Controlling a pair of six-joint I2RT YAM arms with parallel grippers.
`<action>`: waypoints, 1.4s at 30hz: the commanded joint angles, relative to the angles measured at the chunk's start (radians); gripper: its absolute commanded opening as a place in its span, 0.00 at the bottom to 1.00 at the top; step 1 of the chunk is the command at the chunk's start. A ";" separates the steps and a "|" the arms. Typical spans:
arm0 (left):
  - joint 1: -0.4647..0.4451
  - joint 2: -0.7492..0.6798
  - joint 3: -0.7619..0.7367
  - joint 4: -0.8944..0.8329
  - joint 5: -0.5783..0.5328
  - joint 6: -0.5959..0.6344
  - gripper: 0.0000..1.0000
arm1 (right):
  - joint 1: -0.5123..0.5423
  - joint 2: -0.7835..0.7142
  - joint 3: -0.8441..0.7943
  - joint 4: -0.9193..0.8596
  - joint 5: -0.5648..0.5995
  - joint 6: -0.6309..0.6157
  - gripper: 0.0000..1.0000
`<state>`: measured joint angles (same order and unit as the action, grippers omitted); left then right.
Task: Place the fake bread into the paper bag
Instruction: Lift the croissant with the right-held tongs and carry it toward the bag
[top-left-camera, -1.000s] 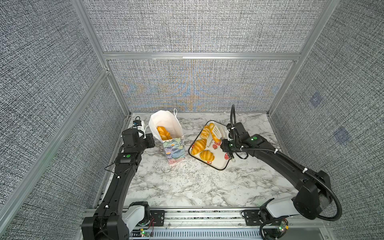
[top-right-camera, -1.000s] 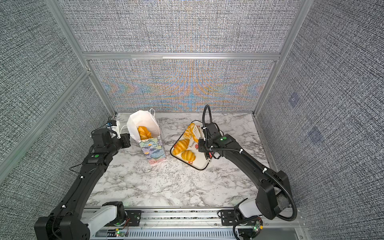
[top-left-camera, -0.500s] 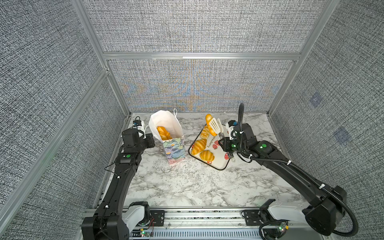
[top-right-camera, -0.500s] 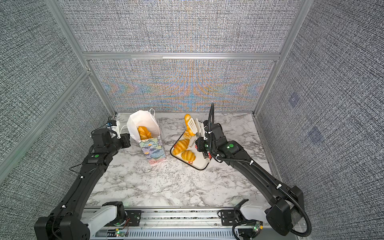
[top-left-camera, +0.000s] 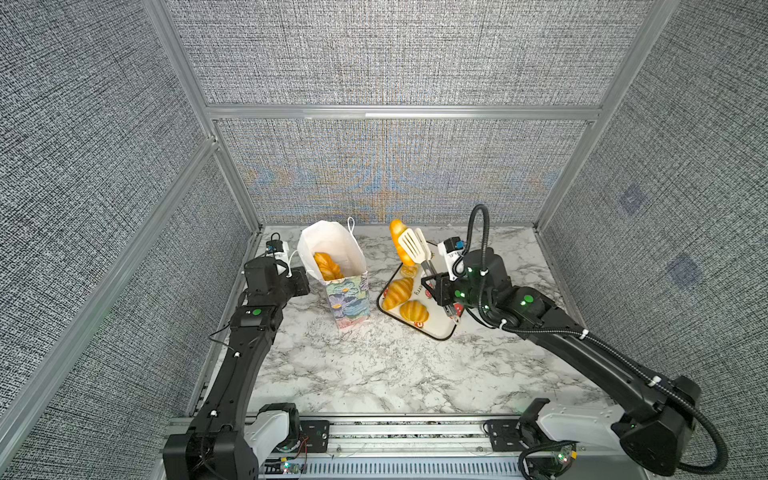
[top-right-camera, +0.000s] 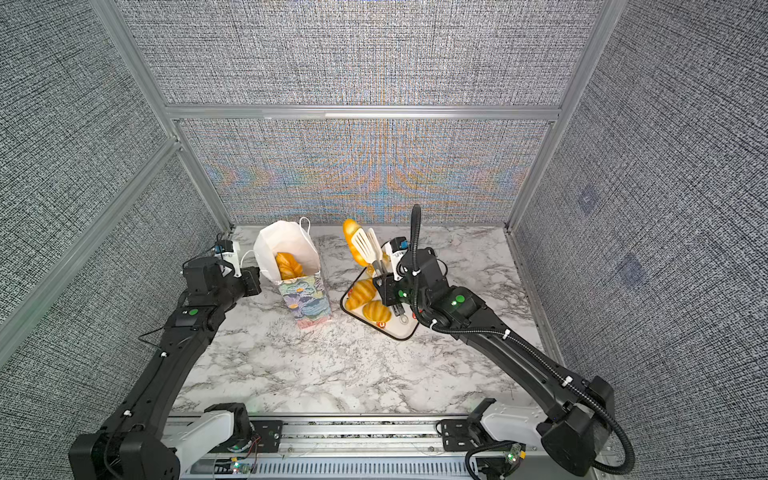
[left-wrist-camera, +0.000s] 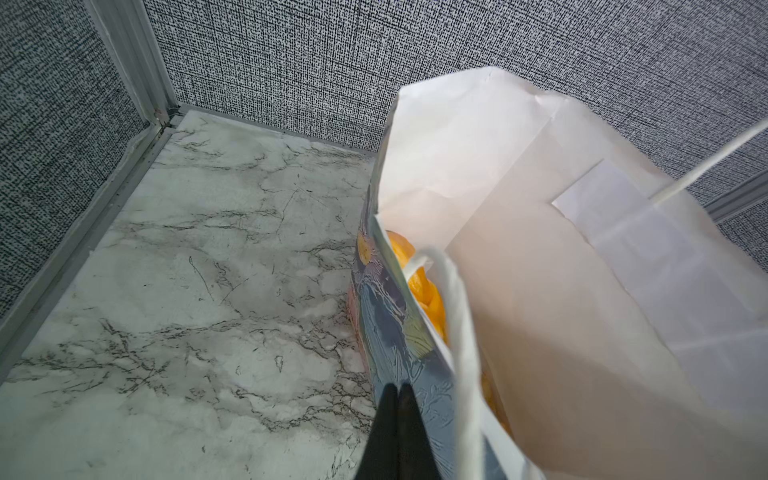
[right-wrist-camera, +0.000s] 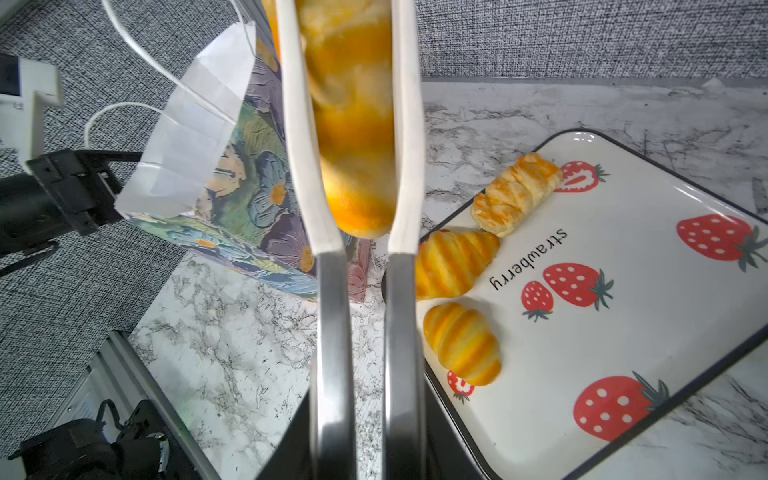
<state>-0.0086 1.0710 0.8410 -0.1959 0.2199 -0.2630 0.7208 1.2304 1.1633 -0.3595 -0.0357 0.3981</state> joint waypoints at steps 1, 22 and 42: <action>0.001 -0.003 -0.002 0.016 0.010 -0.001 0.00 | 0.020 0.007 0.016 0.073 -0.005 -0.020 0.29; 0.001 -0.002 -0.002 0.015 0.013 0.000 0.00 | 0.149 0.093 0.113 0.131 -0.009 -0.078 0.29; 0.002 -0.007 -0.001 0.015 0.010 0.001 0.00 | 0.236 0.288 0.268 0.158 -0.008 -0.117 0.29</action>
<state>-0.0086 1.0695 0.8410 -0.1959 0.2203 -0.2630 0.9531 1.5024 1.4162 -0.2695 -0.0429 0.2844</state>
